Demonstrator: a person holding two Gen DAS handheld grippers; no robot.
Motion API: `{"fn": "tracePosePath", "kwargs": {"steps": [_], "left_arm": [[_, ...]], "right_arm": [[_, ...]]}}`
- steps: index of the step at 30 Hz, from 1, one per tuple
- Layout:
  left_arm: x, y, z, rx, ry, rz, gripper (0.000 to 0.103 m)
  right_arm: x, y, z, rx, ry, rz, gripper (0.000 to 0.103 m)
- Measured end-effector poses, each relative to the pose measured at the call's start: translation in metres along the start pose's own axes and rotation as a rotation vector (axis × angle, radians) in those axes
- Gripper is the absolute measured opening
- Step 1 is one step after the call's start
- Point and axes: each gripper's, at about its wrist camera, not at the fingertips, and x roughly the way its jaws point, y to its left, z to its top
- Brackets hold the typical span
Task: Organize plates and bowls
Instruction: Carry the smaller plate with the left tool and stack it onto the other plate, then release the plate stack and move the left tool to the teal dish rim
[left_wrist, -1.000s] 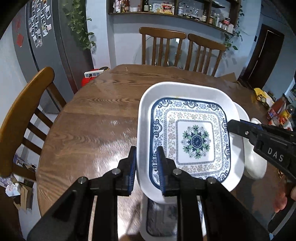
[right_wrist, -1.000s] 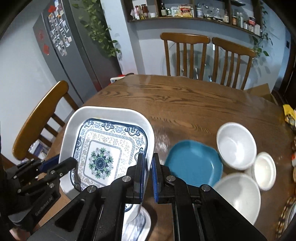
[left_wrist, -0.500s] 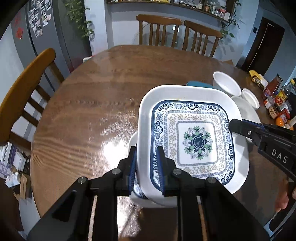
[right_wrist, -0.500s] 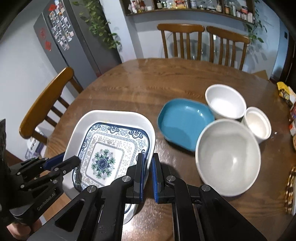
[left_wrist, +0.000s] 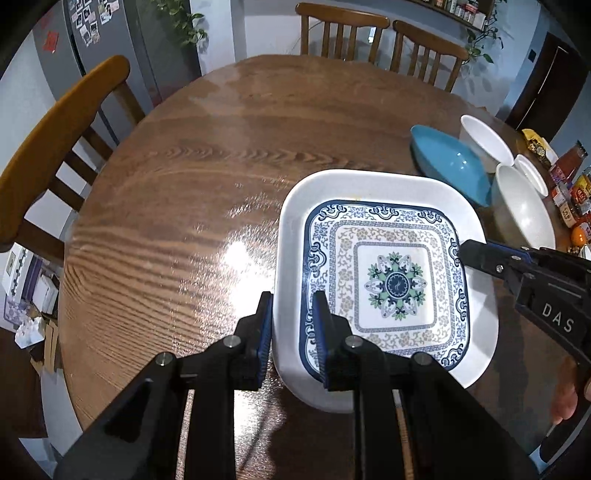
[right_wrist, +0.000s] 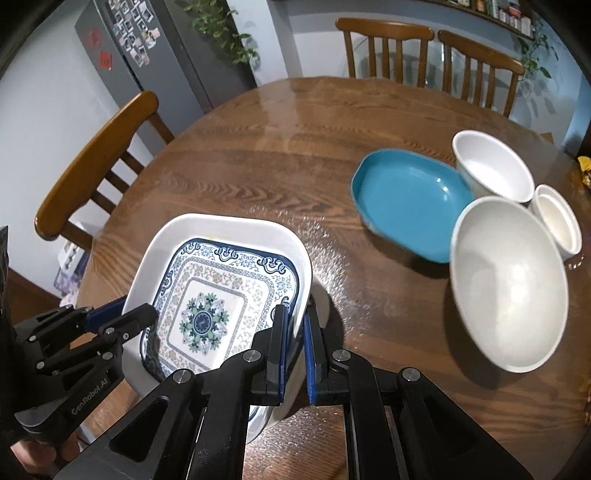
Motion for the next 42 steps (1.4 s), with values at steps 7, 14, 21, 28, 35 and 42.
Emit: {"fn": "tracePosePath", "kwargs": {"steps": [7, 14, 21, 28, 35, 42], "left_arm": [[0.01, 0.001, -0.005, 0.007, 0.032, 0.002, 0.018], [0.015, -0.005, -0.003, 0.045, 0.043, 0.004, 0.018], [0.021, -0.011, -0.003, 0.069, 0.054, 0.025, 0.019], [0.01, -0.014, 0.003, 0.068, 0.02, 0.021, 0.027], [-0.005, -0.013, 0.012, 0.051, -0.024, 0.02, 0.058], [-0.016, -0.011, 0.021, 0.025, -0.049, 0.02, 0.077]], "right_arm": [[0.016, 0.002, -0.005, -0.008, 0.037, -0.012, 0.01], [0.02, -0.004, -0.009, 0.012, 0.057, -0.026, 0.01], [0.02, -0.001, -0.011, -0.01, 0.055, -0.069, 0.01], [0.017, -0.001, -0.011, -0.02, 0.037, -0.115, 0.01], [-0.001, 0.005, -0.006, -0.062, -0.029, -0.159, 0.011], [-0.027, 0.017, -0.004, -0.119, -0.11, -0.187, 0.021]]}}
